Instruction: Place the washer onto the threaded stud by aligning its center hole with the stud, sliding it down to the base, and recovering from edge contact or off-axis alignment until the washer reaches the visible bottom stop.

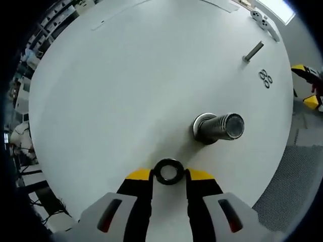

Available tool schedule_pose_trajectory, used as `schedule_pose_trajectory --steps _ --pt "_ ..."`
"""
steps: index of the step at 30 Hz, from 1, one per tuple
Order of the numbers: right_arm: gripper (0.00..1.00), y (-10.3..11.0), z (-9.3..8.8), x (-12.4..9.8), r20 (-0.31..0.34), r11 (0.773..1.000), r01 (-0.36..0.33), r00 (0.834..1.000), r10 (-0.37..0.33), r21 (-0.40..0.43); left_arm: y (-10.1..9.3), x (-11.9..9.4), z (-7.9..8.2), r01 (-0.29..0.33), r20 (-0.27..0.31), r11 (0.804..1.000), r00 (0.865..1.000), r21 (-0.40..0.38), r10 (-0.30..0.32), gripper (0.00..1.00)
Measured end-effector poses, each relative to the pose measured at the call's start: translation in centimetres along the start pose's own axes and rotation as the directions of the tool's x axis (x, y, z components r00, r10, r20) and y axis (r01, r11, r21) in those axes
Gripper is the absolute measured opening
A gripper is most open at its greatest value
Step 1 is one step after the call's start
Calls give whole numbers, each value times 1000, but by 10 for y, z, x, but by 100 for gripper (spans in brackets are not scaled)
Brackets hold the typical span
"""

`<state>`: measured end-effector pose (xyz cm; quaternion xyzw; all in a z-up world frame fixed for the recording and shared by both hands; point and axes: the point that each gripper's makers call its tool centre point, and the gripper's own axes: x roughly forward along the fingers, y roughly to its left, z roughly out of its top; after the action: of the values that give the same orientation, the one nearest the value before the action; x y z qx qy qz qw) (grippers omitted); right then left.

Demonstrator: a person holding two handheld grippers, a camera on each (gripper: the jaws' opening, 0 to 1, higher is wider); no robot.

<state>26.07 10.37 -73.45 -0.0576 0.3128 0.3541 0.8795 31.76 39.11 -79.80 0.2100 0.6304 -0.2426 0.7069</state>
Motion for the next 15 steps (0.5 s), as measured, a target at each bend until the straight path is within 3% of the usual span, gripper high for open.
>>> schedule_pose_trajectory --steps 15 --pt "52 -1 -1 0 -4 1000 3 1000 -3 -1 2 0 0 -12 -3 1000 1000 -21 12 20"
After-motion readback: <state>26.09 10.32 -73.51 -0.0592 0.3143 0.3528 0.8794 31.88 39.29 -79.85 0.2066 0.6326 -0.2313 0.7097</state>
